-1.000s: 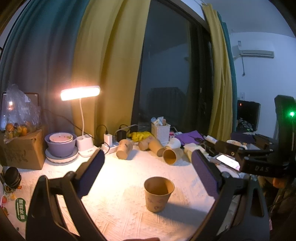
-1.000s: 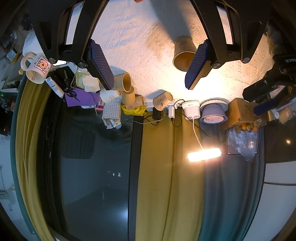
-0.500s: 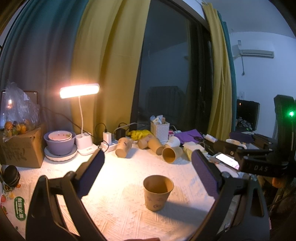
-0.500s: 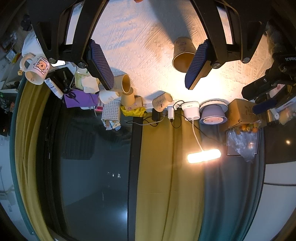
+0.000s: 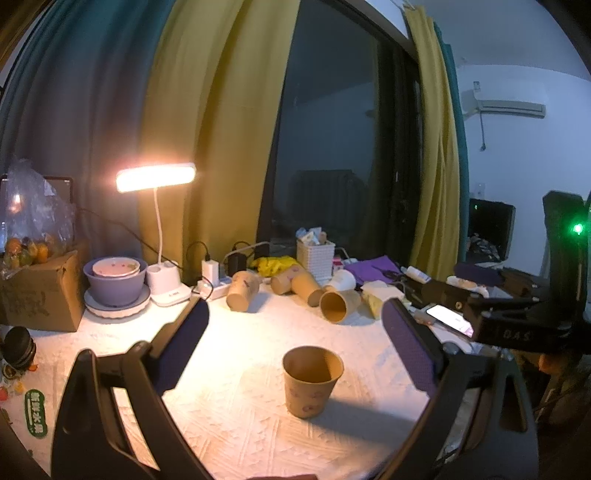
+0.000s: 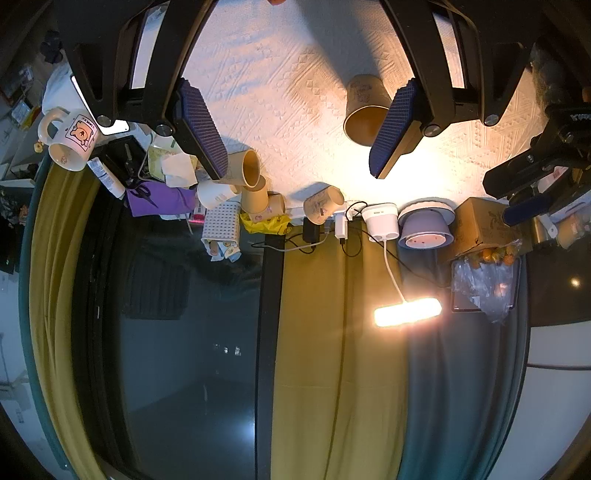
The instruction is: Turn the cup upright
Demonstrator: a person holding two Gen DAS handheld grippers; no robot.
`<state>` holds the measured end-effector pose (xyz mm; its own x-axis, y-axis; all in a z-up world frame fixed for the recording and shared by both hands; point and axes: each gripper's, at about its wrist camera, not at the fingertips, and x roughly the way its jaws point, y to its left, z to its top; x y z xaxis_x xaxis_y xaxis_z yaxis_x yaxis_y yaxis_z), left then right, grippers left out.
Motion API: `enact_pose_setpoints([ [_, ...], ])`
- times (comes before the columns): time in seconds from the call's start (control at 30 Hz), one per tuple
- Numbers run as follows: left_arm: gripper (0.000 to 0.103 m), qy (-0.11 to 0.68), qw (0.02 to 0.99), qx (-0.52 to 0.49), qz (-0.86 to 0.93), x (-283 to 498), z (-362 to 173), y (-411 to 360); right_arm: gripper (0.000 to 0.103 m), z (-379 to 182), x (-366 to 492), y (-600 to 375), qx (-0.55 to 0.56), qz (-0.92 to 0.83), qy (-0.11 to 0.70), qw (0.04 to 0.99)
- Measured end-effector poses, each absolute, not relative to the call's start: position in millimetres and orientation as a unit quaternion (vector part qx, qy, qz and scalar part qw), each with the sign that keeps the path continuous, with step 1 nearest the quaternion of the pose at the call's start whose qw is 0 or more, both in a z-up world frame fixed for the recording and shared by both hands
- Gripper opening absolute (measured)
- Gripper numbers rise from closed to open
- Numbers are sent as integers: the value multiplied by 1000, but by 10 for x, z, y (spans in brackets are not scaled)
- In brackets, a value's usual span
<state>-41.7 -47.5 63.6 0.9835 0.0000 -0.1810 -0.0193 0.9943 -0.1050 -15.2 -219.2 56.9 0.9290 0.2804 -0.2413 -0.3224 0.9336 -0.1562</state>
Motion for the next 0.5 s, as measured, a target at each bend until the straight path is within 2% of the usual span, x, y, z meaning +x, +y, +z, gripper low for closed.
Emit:
enact_pose_setpoints([
  [0.5, 96, 89, 995, -53, 12, -425, 642, -455, 82, 562, -151, -2191, -97, 154, 109, 977],
])
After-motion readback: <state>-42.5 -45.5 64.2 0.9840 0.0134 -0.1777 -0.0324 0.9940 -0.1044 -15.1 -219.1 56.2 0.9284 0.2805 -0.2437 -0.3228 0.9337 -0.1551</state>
